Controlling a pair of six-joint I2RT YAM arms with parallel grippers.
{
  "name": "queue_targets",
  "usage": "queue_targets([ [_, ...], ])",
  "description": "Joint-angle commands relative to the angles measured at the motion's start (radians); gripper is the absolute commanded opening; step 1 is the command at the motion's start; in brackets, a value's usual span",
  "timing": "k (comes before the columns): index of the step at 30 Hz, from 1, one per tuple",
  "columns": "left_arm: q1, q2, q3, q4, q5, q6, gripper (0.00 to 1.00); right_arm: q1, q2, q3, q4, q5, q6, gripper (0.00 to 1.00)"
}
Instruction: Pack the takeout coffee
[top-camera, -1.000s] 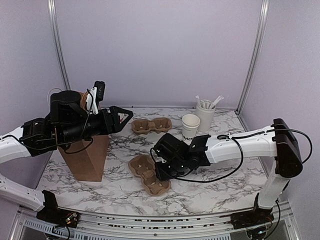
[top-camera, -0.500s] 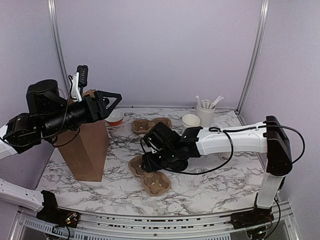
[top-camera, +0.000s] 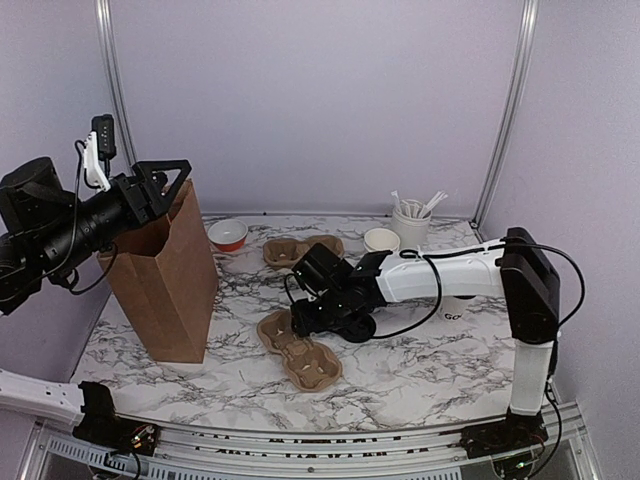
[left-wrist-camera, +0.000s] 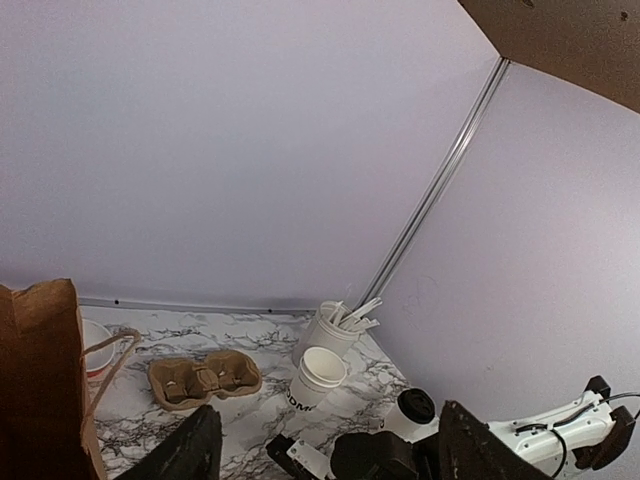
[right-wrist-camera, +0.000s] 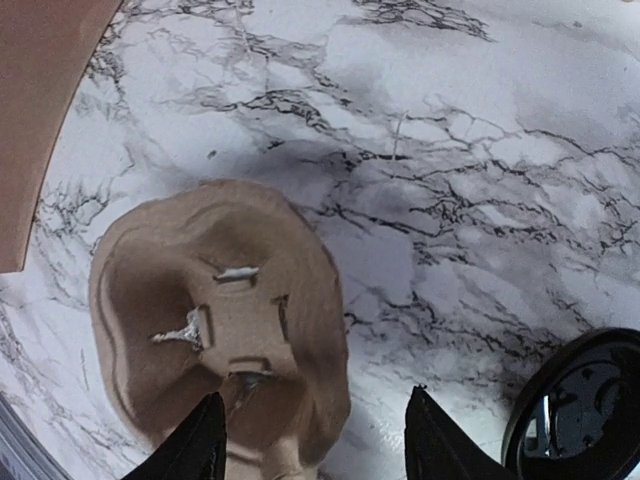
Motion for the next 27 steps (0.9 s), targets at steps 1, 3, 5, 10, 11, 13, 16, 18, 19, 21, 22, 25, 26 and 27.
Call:
queue_targets([
  [1, -0.002, -0.038, 0.033, -0.022, -0.062, 0.044, 0.75, -0.012, 0.069, 0.082, -0.013, 0.010, -0.043, 0.58],
  [3, -0.002, -0.047, 0.037, -0.022, -0.079, 0.063, 0.75, -0.017, 0.095, 0.103, -0.019, 0.006, -0.049, 0.56],
  [5, -0.001, -0.052, 0.041, -0.024, -0.101, 0.078, 0.76, -0.018, 0.116, 0.127, -0.023, 0.007, -0.051, 0.53],
  [10, -0.001, -0.050, 0.076, -0.103, -0.308, 0.098, 0.77, -0.018, 0.154, 0.152, -0.047, 0.010, -0.053, 0.40],
  [11, -0.001, -0.049, 0.086, -0.128, -0.365, 0.097, 0.78, -0.018, 0.155, 0.151, -0.055, 0.016, -0.053, 0.37],
  [13, 0.000, -0.045, 0.105, -0.175, -0.464, 0.109, 0.79, -0.021, 0.153, 0.138, -0.068, 0.031, -0.052, 0.32],
  [16, 0.001, -0.031, 0.145, -0.256, -0.602, 0.116, 0.83, -0.032, 0.133, 0.097, -0.067, 0.040, -0.045, 0.27],
  [18, 0.004, -0.030, 0.163, -0.295, -0.673, 0.122, 0.85, -0.042, 0.113, 0.060, -0.056, 0.044, -0.037, 0.23],
  [19, 0.009, -0.029, 0.169, -0.311, -0.699, 0.123, 0.86, -0.048, 0.104, 0.044, -0.051, 0.045, -0.034, 0.22],
  [21, 0.021, -0.034, 0.182, -0.337, -0.740, 0.127, 0.88, -0.059, 0.089, 0.014, -0.044, 0.049, -0.029, 0.19],
  [22, 0.029, -0.037, 0.187, -0.351, -0.760, 0.128, 0.88, -0.064, 0.080, 0.000, -0.041, 0.052, -0.027, 0.18],
  [25, 0.061, -0.049, 0.195, -0.376, -0.791, 0.139, 0.89, -0.080, 0.056, -0.040, -0.035, 0.067, -0.021, 0.15],
  [26, 0.078, -0.052, 0.197, -0.388, -0.795, 0.140, 0.90, -0.086, 0.047, -0.052, -0.038, 0.073, -0.018, 0.14],
  [27, 0.098, -0.053, 0.199, -0.400, -0.795, 0.140, 0.91, -0.093, 0.039, -0.063, -0.040, 0.082, -0.015, 0.14],
])
